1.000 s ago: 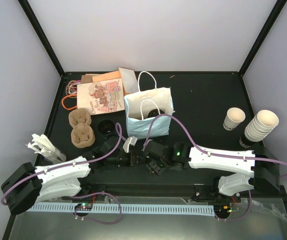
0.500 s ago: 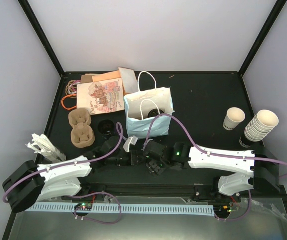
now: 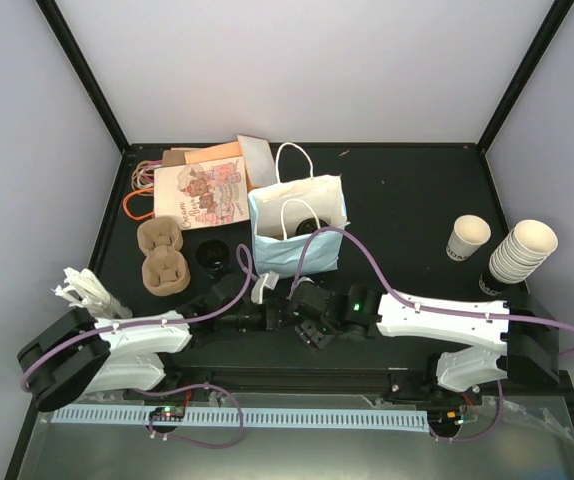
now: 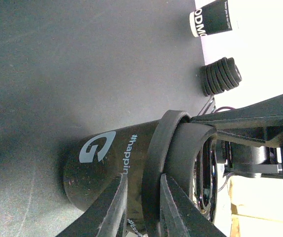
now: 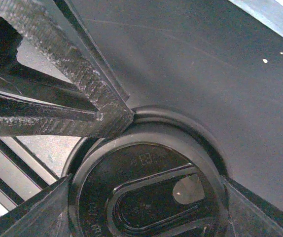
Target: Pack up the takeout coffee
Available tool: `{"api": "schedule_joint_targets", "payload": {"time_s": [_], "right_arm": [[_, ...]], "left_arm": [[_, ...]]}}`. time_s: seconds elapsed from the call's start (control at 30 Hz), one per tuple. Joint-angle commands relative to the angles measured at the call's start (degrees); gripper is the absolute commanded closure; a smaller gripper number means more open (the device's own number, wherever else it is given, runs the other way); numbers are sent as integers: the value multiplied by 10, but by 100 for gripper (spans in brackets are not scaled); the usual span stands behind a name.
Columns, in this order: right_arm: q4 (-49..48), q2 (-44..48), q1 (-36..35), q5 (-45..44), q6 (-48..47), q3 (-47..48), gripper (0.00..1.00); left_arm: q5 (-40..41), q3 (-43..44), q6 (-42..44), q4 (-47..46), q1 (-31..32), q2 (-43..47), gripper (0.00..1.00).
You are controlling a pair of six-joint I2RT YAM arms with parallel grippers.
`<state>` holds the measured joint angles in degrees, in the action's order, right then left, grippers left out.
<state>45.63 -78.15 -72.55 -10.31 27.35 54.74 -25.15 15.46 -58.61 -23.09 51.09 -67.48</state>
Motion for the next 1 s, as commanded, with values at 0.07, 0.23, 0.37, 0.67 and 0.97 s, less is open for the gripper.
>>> {"api": "schedule_joint_targets", "payload": {"time_s": [0.07, 0.23, 0.37, 0.67, 0.97], "right_arm": [[-3, -55, -7, 77, -5, -44, 24], [-7, -58, -7, 81, -6, -50, 24], [-11, -62, -7, 84, -6, -52, 24], [-16, -65, -7, 88, -9, -56, 24], [-19, -60, -8, 90, -11, -60, 25]], "left_arm": [[18, -29, -15, 62, 21, -55, 81], [22, -44, -29, 50, 33, -56, 83], [26, -55, -41, 32, 40, -78, 84], [27, -67, -58, 6, 45, -99, 85], [39, -54, -51, 41, 46, -65, 86]]}}
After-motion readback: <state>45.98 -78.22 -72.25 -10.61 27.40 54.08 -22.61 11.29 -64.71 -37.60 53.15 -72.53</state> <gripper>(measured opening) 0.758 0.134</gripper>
